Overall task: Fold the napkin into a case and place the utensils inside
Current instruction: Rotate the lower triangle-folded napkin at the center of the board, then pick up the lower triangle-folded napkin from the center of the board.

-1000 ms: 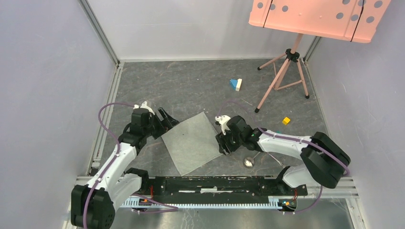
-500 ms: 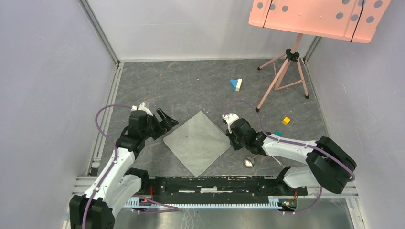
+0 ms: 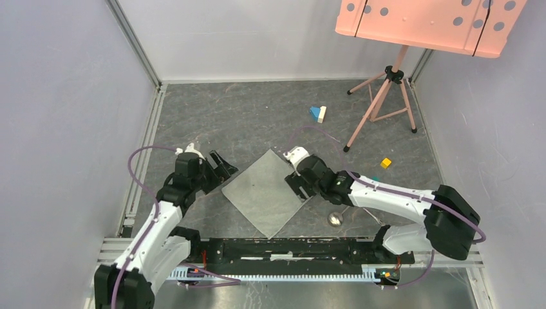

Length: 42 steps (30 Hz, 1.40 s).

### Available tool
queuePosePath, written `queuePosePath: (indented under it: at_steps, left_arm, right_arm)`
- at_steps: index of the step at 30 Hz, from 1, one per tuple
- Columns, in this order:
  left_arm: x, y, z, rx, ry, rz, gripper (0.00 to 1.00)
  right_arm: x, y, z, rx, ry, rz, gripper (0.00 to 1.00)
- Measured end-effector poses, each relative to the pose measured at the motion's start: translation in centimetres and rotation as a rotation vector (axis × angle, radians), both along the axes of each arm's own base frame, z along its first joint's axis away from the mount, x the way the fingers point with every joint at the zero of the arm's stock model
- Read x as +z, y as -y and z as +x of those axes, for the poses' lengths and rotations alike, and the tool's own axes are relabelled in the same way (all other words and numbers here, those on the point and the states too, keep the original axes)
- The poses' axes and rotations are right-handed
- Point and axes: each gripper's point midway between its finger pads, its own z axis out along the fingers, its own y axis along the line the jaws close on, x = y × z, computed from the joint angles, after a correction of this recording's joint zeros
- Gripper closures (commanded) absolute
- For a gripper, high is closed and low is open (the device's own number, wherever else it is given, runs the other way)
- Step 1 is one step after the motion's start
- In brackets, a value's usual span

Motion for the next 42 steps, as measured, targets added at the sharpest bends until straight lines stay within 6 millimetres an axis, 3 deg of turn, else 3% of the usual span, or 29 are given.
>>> queuePosePath:
  at_steps: [4,9,16,23,30,42]
  left_arm:
    - [2.3,-2.3,-0.5,0.118,0.086,0.047,0.07]
    - [7.4,-4.6,-1.4,0.239,0.267,0.049,0.07]
    - [12.3,-6.8,-3.3,0.340,0.407,0.053,0.07]
    - [12.3,-7.6,-4.1,0.371,0.387,0.079,0.07]
    - [11.8,-7.8,-4.6,0.372,0.372,0.088,0.07]
    - [12.2,-7.8,-4.7,0.366,0.381,0.092,0.06]
  right_arm:
    - [0.8,-5.2,-4.0,0.172,-0.066,0.086,0.18]
    - [-1.2,-10.7,-9.9,0.330,-0.203,0.067,0.26]
    - [-3.0,-14.4,-14.1,0.402,-0.278,0.000,0.39]
    - [-3.9,-15.9,-15.3,0.415,-0.293,-0.045,0.39]
    - [-5.5,-15.7,-15.1,0.390,-0.297,-0.085,0.43]
    - [-5.4,-15.7,-14.0,0.347,-0.244,-0.085,0.99]
